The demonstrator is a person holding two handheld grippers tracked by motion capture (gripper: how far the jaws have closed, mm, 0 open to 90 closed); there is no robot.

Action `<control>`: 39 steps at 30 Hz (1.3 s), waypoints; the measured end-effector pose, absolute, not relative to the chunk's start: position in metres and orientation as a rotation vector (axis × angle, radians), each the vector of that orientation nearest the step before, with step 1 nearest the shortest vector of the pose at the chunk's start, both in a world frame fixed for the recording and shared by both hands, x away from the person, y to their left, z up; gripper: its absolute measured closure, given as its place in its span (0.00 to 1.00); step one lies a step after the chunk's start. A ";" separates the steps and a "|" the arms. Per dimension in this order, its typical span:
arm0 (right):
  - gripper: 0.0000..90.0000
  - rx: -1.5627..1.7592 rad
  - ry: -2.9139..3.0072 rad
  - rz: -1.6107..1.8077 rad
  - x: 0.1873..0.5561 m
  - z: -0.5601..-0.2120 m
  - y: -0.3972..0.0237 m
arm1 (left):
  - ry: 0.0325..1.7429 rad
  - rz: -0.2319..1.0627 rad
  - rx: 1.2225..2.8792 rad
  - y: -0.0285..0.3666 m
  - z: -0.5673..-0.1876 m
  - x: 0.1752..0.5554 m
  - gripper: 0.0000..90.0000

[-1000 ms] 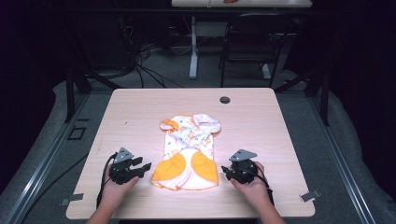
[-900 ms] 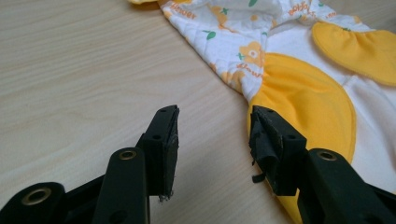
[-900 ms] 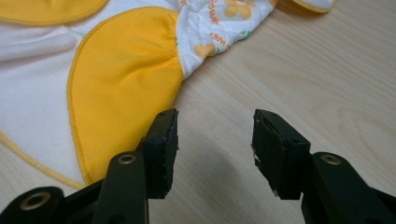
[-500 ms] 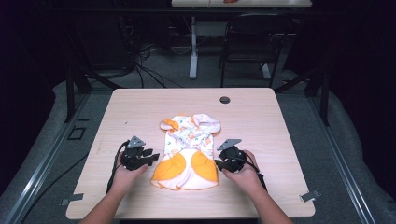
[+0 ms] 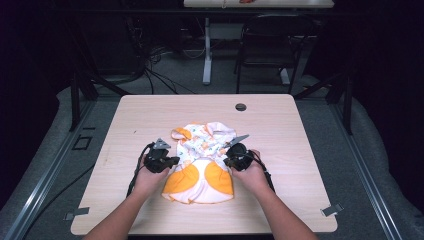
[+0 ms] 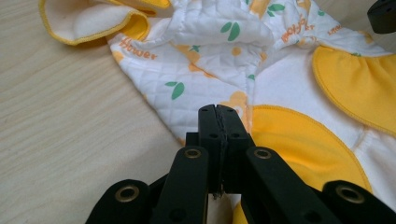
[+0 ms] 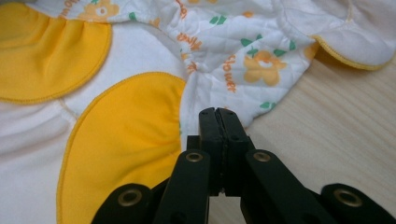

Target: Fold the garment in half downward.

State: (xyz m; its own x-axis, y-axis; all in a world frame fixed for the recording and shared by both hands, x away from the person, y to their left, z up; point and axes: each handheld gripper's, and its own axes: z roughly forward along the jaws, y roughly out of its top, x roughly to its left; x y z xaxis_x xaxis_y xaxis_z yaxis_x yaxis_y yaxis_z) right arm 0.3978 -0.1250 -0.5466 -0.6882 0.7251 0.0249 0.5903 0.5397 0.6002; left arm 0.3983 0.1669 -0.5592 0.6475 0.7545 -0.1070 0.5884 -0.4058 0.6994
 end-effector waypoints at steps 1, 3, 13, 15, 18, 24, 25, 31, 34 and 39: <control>1.00 1.108 2.551 0.866 0.398 -0.547 -0.125 | 1.039 0.292 2.136 0.167 -0.559 0.398 1.00; 1.00 1.122 2.544 0.881 0.401 -0.548 -0.122 | 1.041 0.284 2.139 0.163 -0.561 0.401 1.00; 1.00 1.123 2.569 0.812 0.410 -0.556 -0.110 | 1.022 0.275 2.202 0.151 -0.571 0.408 1.00; 1.00 1.125 2.584 0.802 0.410 -0.557 -0.110 | 1.015 0.278 2.217 0.151 -0.572 0.408 1.00; 1.00 1.122 2.603 0.784 0.410 -0.560 -0.110 | 1.005 0.271 2.224 0.150 -0.572 0.408 1.00; 1.00 1.109 2.621 0.779 0.405 -0.560 -0.112 | 0.973 0.255 2.247 0.151 -0.571 0.403 1.00; 1.00 1.109 2.621 0.779 0.405 -0.560 -0.112 | 0.965 0.251 2.254 0.152 -0.571 0.401 1.00; 1.00 1.072 2.661 0.782 0.395 -0.560 -0.117 | 0.935 0.222 2.272 0.156 -0.570 0.391 1.00; 1.00 1.052 2.678 0.783 0.388 -0.560 -0.119 | 0.918 0.206 2.276 0.158 -0.571 0.384 1.00; 1.00 0.994 2.706 0.766 0.377 -0.559 -0.118 | 0.895 0.189 2.281 0.157 -0.571 0.372 1.00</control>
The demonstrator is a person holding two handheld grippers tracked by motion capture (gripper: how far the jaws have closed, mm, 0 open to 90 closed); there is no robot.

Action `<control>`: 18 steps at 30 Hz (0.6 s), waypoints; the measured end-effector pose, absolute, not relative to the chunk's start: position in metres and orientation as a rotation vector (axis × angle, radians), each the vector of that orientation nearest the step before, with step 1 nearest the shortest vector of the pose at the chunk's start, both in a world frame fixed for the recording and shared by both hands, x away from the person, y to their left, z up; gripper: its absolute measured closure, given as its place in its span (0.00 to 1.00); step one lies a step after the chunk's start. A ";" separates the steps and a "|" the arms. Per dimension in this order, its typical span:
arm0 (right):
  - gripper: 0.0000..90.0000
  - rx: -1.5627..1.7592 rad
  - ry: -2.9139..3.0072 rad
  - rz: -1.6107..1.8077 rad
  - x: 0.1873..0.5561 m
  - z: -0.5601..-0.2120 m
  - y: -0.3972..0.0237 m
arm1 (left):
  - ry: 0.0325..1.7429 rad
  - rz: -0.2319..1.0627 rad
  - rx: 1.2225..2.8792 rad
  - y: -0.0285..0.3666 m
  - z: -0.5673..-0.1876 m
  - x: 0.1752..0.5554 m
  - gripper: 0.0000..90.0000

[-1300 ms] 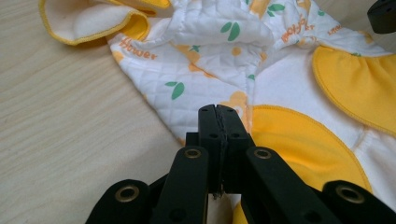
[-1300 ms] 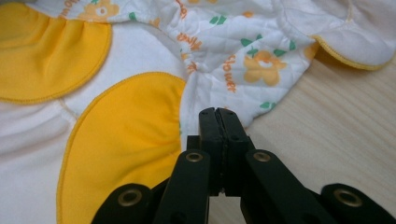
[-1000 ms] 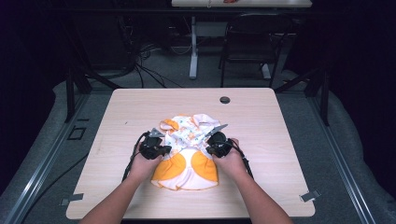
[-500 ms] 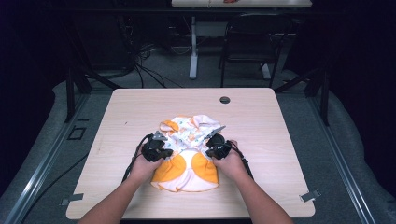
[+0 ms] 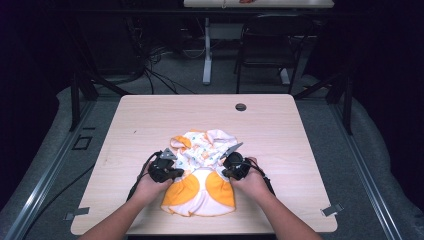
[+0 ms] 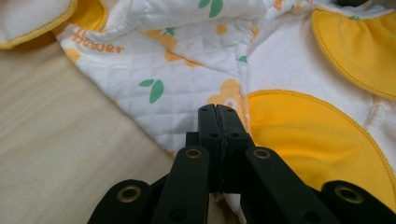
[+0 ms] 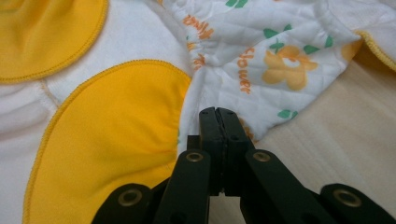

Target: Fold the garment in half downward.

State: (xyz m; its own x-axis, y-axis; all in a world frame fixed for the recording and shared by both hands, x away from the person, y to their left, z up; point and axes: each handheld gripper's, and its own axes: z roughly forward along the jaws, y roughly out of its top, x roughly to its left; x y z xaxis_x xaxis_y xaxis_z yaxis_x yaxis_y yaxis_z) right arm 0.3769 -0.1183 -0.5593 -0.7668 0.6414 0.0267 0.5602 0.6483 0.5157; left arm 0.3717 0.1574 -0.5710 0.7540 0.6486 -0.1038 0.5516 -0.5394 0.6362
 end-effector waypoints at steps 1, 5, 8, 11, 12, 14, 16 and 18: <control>1.00 0.998 2.709 0.767 0.375 -0.559 -0.119 | 0.888 0.185 2.284 0.158 -0.571 0.370 1.00; 1.00 0.980 2.730 0.792 0.366 -0.560 -0.122 | 0.878 0.155 2.271 0.161 -0.572 0.360 1.00; 1.00 0.983 2.729 0.803 0.361 -0.560 -0.124 | 0.874 0.149 2.261 0.161 -0.573 0.357 1.00; 1.00 0.963 2.747 0.800 0.355 -0.560 -0.126 | 0.869 0.133 2.255 0.161 -0.574 0.352 1.00; 1.00 0.964 2.741 0.812 0.353 -0.561 -0.127 | 0.867 0.130 2.256 0.161 -0.574 0.351 1.00; 1.00 0.963 2.744 0.810 0.350 -0.560 -0.128 | 0.864 0.125 2.253 0.160 -0.574 0.347 1.00; 1.00 0.968 2.741 0.823 0.348 -0.561 -0.129 | 0.864 0.116 2.251 0.160 -0.574 0.344 1.00; 1.00 0.970 2.745 0.825 0.346 -0.561 -0.130 | 0.862 0.110 2.246 0.160 -0.574 0.341 1.00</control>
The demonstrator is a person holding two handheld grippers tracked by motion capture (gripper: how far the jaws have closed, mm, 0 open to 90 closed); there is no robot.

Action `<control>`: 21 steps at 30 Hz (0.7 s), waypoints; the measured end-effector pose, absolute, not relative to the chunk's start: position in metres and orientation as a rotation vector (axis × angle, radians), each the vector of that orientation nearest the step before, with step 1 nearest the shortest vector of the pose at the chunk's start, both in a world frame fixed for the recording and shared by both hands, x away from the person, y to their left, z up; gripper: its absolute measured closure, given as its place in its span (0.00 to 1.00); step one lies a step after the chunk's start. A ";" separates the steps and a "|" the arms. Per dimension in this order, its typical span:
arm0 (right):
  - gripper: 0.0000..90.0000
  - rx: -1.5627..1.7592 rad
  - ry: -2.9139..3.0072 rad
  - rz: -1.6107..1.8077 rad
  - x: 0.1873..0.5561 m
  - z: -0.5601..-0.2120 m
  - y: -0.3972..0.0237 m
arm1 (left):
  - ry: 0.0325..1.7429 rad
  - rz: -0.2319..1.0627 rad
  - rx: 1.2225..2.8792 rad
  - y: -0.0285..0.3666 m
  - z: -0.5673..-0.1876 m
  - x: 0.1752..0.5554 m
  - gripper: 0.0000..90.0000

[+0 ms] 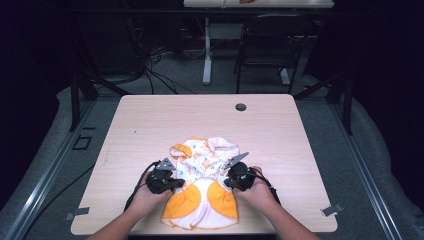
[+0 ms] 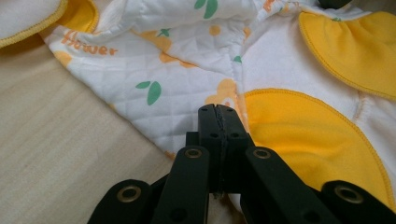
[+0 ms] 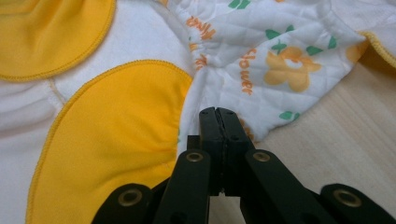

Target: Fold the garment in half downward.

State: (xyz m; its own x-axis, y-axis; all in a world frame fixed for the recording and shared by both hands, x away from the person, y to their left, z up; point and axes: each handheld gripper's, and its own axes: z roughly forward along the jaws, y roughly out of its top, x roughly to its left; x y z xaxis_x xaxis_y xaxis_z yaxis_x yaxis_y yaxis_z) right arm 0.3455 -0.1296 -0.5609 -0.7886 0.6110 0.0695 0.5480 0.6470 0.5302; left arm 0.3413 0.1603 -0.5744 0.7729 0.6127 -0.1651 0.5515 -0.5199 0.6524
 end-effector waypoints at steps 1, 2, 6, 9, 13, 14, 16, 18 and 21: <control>1.00 0.972 2.739 0.838 0.344 -0.562 -0.129 | 0.859 0.108 2.246 0.161 -0.575 0.340 1.00; 1.00 0.959 2.745 0.819 0.343 -0.561 -0.130 | 0.857 0.102 2.246 0.161 -0.575 0.339 1.00; 1.00 0.938 2.756 0.818 0.337 -0.561 -0.130 | 0.849 0.089 2.246 0.162 -0.575 0.335 1.00; 1.00 0.940 2.763 0.825 0.335 -0.561 -0.131 | 0.854 0.083 2.241 0.162 -0.575 0.333 1.00; 1.00 0.927 2.767 0.821 0.335 -0.561 -0.131 | 0.854 0.077 2.245 0.161 -0.575 0.333 1.00; 1.00 0.928 2.768 0.821 0.335 -0.561 -0.131 | 0.859 0.074 2.245 0.161 -0.575 0.333 1.00; 1.00 0.948 2.773 0.821 0.335 -0.560 -0.131 | 0.853 0.074 2.252 0.160 -0.574 0.333 1.00; 1.00 0.948 2.778 0.821 0.335 -0.560 -0.131 | 0.855 0.068 2.253 0.160 -0.574 0.334 1.00; 1.00 0.940 2.784 0.818 0.333 -0.560 -0.130 | 0.857 0.060 2.247 0.161 -0.574 0.333 1.00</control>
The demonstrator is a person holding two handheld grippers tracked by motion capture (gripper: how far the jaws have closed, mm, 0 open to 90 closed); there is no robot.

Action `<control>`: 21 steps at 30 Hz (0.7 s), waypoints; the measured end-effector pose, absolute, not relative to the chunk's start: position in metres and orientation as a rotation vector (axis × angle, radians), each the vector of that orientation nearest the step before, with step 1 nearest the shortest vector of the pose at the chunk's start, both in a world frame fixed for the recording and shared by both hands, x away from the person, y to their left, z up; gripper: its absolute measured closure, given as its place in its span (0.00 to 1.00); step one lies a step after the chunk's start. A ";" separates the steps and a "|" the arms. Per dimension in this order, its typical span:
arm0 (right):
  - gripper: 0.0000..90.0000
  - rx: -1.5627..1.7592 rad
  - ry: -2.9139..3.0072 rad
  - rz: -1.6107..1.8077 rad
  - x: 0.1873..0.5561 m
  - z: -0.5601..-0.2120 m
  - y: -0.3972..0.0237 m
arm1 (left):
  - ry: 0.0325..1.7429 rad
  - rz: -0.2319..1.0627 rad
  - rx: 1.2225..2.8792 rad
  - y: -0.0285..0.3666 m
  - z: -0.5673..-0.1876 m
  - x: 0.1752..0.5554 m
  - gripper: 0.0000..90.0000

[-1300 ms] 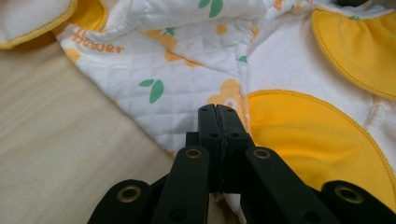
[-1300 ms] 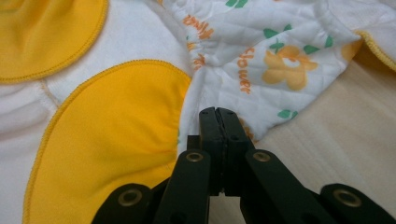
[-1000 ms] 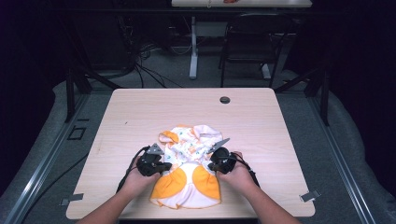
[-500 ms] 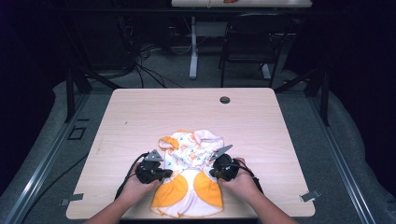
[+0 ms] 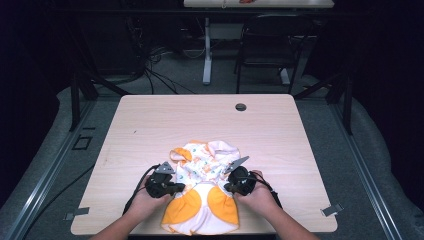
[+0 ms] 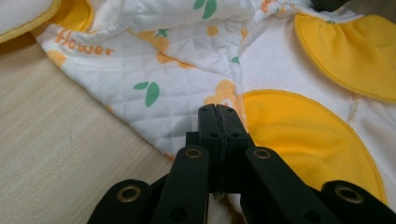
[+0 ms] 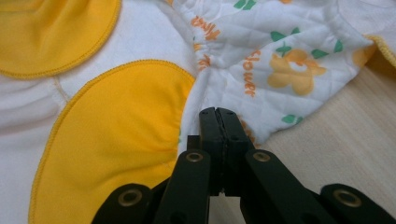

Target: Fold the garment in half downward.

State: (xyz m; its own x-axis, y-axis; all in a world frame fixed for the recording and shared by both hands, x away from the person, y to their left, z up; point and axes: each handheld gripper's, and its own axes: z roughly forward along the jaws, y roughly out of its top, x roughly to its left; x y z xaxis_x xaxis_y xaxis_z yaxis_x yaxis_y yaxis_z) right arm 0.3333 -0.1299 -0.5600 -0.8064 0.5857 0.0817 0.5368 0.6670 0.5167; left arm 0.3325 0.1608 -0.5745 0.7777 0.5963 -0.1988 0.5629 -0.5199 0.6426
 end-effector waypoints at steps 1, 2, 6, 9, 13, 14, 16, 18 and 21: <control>1.00 0.940 2.784 0.818 0.333 -0.560 -0.130 | 0.857 0.054 2.246 0.161 -0.574 0.332 1.00; 1.00 0.935 2.787 0.814 0.333 -0.560 -0.130 | 0.856 0.055 2.247 0.162 -0.574 0.332 1.00; 1.00 0.941 2.802 0.811 0.333 -0.559 -0.130 | 0.856 0.062 2.254 0.161 -0.573 0.331 1.00; 1.00 0.944 2.802 0.822 0.334 -0.558 -0.130 | 0.848 0.080 2.245 0.162 -0.567 0.334 1.00; 1.00 0.961 2.779 0.861 0.341 -0.548 -0.131 | 0.847 0.105 2.233 0.164 -0.555 0.346 1.00; 1.00 0.960 2.774 0.867 0.344 -0.546 -0.131 | 0.848 0.116 2.228 0.164 -0.552 0.350 1.00; 1.00 0.945 2.761 0.853 0.352 -0.541 -0.130 | 0.862 0.131 2.219 0.164 -0.546 0.359 1.00; 1.00 0.951 2.747 0.849 0.360 -0.536 -0.128 | 0.864 0.153 2.222 0.164 -0.541 0.370 1.00; 1.00 0.947 2.733 0.839 0.375 -0.530 -0.125 | 0.885 0.177 2.215 0.163 -0.536 0.386 1.00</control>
